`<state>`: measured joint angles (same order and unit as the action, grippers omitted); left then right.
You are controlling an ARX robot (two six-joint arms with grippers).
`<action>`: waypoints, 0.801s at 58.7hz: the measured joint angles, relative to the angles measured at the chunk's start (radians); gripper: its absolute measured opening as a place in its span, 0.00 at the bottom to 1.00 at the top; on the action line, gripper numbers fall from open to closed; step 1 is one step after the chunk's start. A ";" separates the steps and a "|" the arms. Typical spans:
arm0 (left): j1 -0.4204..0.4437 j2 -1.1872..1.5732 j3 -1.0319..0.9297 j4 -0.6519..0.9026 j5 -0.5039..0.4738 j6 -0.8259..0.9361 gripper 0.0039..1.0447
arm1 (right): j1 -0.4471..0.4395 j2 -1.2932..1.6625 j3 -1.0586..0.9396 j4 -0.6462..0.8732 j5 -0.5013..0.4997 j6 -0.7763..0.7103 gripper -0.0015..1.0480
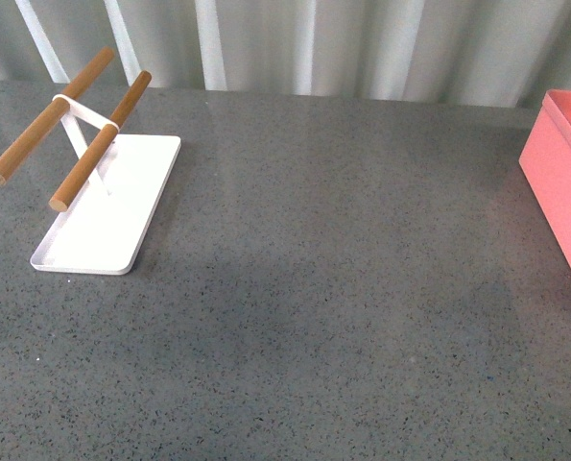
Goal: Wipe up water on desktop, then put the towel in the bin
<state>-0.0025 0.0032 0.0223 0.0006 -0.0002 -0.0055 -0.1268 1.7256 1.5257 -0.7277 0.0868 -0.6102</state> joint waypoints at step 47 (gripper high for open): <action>0.000 0.000 0.000 0.000 0.000 0.000 0.94 | -0.109 0.074 -0.116 0.116 0.013 0.166 0.34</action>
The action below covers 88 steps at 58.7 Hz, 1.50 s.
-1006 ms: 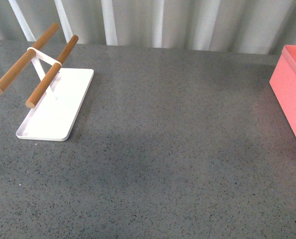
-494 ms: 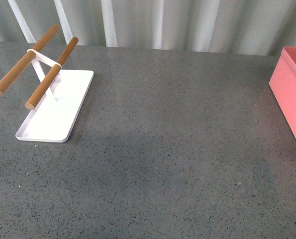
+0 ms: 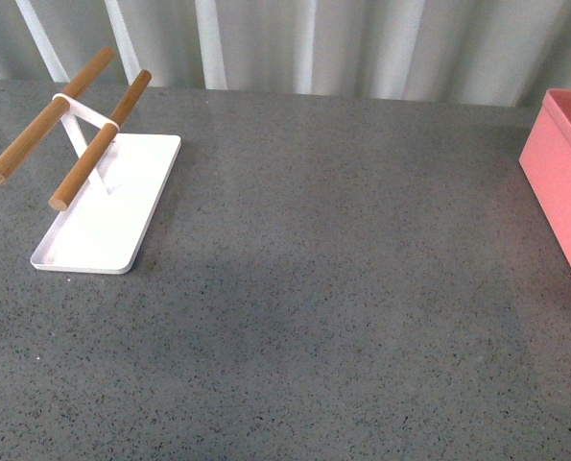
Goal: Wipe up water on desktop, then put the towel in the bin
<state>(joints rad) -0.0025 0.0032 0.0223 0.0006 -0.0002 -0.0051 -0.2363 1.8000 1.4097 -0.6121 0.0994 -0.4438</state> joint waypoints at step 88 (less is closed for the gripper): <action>0.000 0.000 0.000 0.000 0.000 0.000 0.94 | 0.008 0.037 -0.001 -0.116 0.111 0.179 0.93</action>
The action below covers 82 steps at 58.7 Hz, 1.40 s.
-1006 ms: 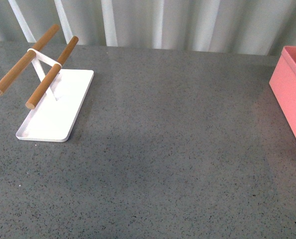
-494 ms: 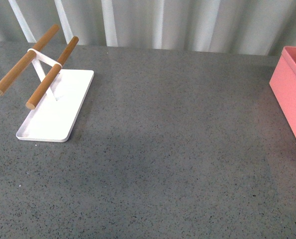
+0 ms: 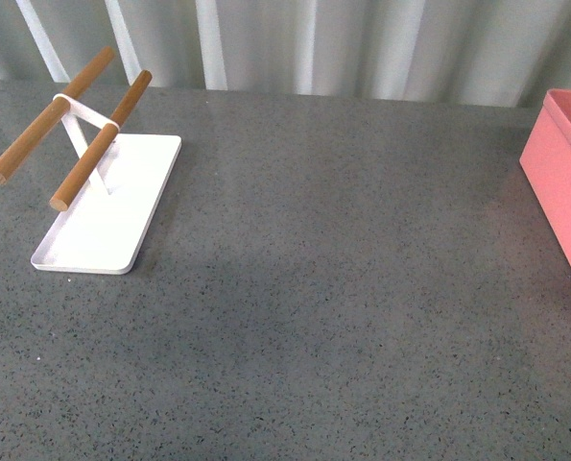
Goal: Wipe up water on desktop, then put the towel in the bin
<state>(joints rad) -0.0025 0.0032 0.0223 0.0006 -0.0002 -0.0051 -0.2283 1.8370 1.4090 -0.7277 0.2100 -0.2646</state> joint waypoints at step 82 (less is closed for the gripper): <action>0.000 0.000 0.000 0.000 0.000 0.000 0.94 | 0.163 -0.687 -1.218 1.674 -0.276 0.246 0.03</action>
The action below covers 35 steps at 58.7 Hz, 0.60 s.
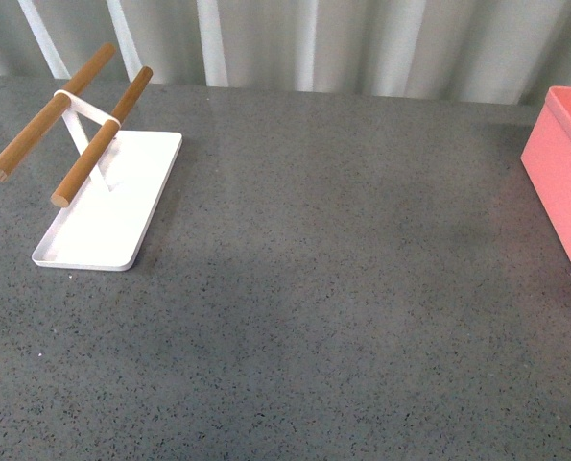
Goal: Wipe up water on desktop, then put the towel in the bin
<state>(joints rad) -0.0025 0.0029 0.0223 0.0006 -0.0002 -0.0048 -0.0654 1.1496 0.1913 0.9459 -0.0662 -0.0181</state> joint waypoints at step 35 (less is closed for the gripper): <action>0.000 0.000 0.000 0.000 0.000 0.000 0.94 | 0.064 -0.459 -0.166 -0.278 0.062 0.001 0.03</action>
<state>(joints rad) -0.0025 0.0025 0.0223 0.0006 -0.0002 -0.0048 -0.0017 0.6907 0.0254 0.6674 -0.0044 -0.0170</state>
